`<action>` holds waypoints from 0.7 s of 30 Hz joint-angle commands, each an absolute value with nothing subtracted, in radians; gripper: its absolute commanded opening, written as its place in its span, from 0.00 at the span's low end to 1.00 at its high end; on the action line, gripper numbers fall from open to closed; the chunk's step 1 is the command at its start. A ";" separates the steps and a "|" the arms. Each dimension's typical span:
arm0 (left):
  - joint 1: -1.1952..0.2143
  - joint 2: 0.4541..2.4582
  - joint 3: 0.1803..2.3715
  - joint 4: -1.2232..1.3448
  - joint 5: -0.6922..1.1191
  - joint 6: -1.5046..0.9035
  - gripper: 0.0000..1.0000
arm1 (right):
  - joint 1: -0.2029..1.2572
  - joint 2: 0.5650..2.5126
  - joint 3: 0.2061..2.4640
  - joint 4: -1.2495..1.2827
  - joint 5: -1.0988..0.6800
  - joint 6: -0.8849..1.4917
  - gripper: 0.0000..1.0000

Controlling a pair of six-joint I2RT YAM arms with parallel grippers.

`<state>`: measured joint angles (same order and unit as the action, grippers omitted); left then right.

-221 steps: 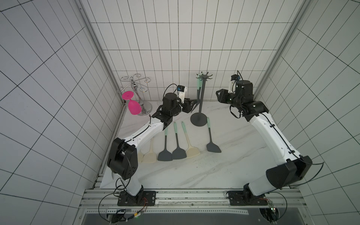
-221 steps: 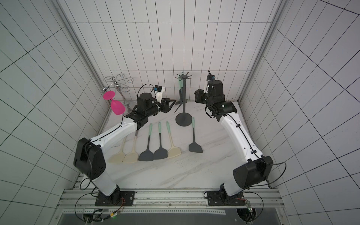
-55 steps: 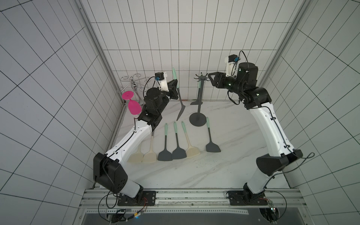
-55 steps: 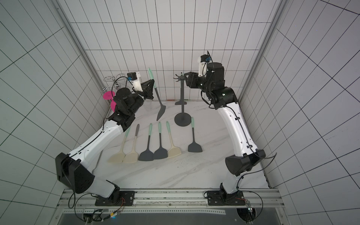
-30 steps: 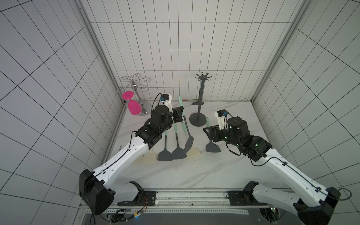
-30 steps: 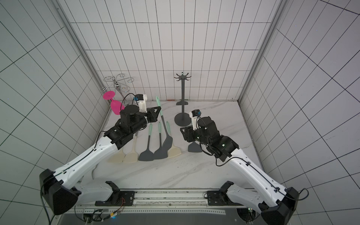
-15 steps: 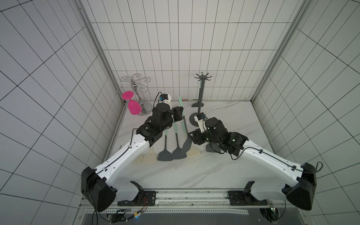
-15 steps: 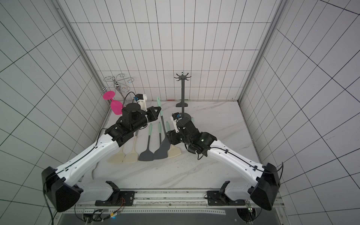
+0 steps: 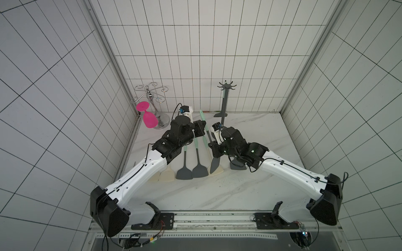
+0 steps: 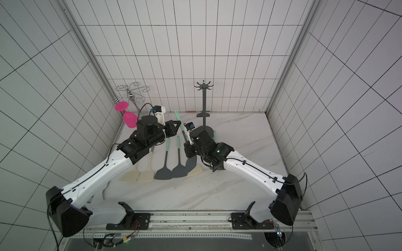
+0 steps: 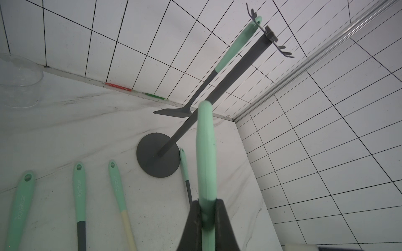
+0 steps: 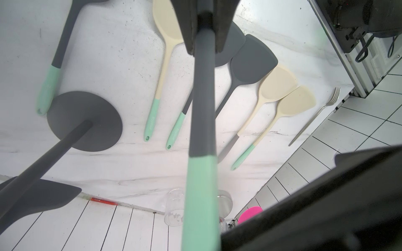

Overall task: Take the spatula off the kitchen utensil rack
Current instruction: Place the spatula at the center of the board.

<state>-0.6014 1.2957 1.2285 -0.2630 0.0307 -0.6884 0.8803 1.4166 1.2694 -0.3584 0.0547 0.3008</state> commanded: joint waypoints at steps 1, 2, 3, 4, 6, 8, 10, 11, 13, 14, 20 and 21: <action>-0.570 1.239 1.228 -0.258 0.107 -0.614 0.00 | 0.875 1.373 1.291 -0.397 0.110 0.252 0.00; -0.546 1.228 1.215 -0.245 0.154 -0.608 0.00 | 0.862 1.359 1.285 -0.403 0.104 0.242 0.00; -0.519 1.217 1.199 -0.227 0.207 -0.607 0.00 | 0.843 1.347 1.278 -0.405 0.081 0.234 0.00; -0.493 1.207 1.181 -0.199 0.271 -0.606 0.00 | 0.822 1.335 1.272 -0.407 0.044 0.231 0.00; -0.422 1.186 1.129 -0.098 0.458 -0.609 0.18 | 0.758 1.314 1.257 -0.406 -0.084 0.229 0.00; -0.357 1.175 1.070 0.042 0.673 -0.615 0.56 | 0.699 1.306 1.246 -0.399 -0.242 0.220 0.00; -0.308 1.177 1.030 0.163 0.830 -0.646 0.76 | 0.648 1.308 1.240 -0.396 -0.405 0.205 0.00; -0.288 1.185 1.023 0.194 0.882 -0.661 0.79 | 0.626 1.311 1.238 -0.393 -0.494 0.200 0.00; -0.269 1.206 1.024 0.226 0.978 -0.681 0.81 | 0.591 1.328 1.234 -0.379 -0.659 0.207 0.00; -0.267 1.222 1.023 0.253 1.029 -0.688 0.81 | 0.574 1.338 1.230 -0.360 -0.750 0.221 0.00; -0.277 1.304 1.050 0.330 1.116 -0.720 0.81 | 0.554 1.370 1.180 -0.179 -1.022 0.351 0.00; -0.282 1.320 1.053 0.342 1.116 -0.718 0.81 | 0.554 1.374 1.173 -0.146 -1.045 0.373 0.00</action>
<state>-0.2752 1.2877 1.0298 0.2638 1.0256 -0.7063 0.5625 1.3663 1.1992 -0.2798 -0.8379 0.2985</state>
